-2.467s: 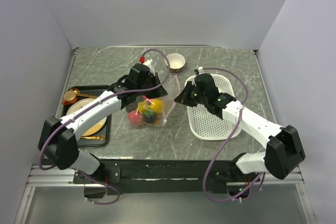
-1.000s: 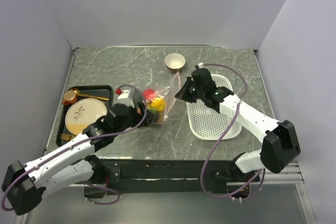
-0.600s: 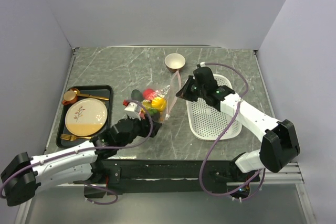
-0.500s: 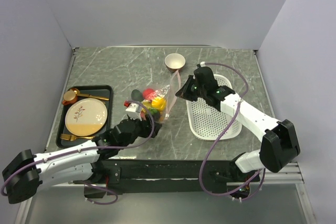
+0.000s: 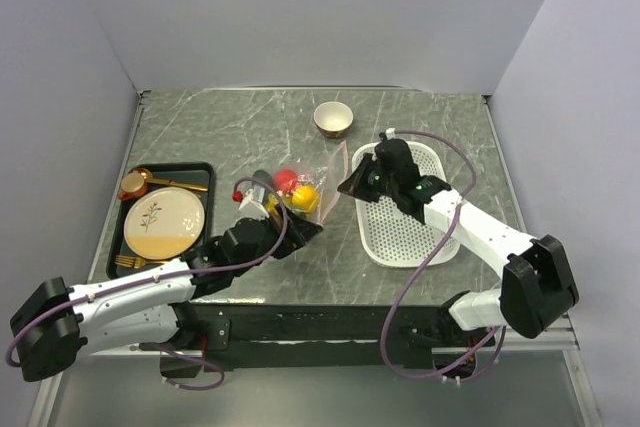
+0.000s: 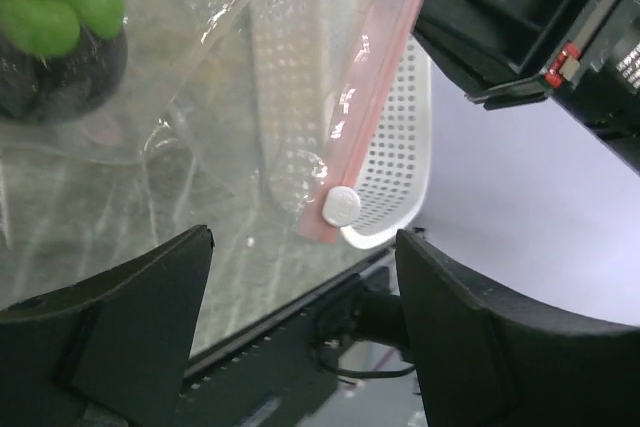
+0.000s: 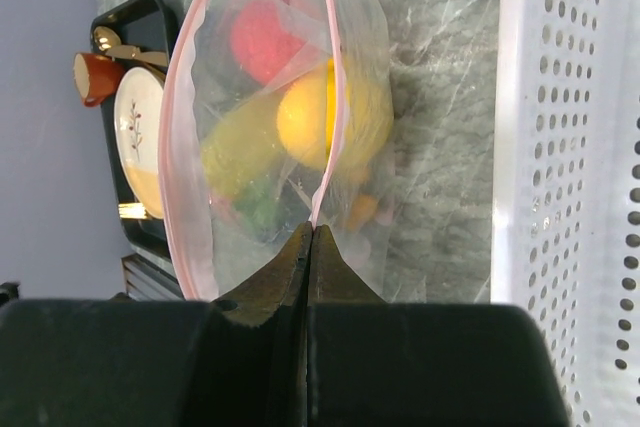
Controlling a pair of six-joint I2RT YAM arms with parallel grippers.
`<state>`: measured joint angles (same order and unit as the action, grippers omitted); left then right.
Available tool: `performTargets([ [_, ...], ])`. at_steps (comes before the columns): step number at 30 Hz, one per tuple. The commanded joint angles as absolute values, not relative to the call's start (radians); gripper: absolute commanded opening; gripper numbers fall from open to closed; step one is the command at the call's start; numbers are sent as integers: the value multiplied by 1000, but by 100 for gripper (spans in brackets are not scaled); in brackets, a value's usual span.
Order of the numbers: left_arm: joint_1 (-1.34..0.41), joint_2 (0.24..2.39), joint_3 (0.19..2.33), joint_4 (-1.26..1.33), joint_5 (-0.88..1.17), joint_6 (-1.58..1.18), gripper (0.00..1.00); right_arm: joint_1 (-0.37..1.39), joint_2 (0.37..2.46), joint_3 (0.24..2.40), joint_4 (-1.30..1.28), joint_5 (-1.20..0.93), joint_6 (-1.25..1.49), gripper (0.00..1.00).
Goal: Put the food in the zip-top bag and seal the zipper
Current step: Zip the zipper food storage bag at the center of the board.
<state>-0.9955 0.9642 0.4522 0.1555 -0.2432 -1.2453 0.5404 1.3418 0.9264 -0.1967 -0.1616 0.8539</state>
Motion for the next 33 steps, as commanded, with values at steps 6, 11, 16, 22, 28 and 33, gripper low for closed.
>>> performTargets([
  [6, -965, 907, 239, 441, -218, -1577, 77, 535, 1244, 887, -137, -137, 876, 0],
  [11, -962, 937, 268, 431, -248, -1575, 77, 535, 1226, 870, -127, -137, 884, 0],
  [16, -931, 1040, 255, 596, -223, -1623, 77, 535, 1203, 851, -127, -133, 888, 0],
  [22, -884, 1188, 284, 734, -118, -1655, 76, 535, 1184, 845, -135, -130, 888, 1],
  [28, -884, 1285, 293, 867, -35, -1703, 75, 537, 1184, 835, -135, -117, 887, 1],
  [33, -885, 1307, 301, 897, -8, -1721, 74, 537, 1193, 824, -133, -101, 877, 1],
])
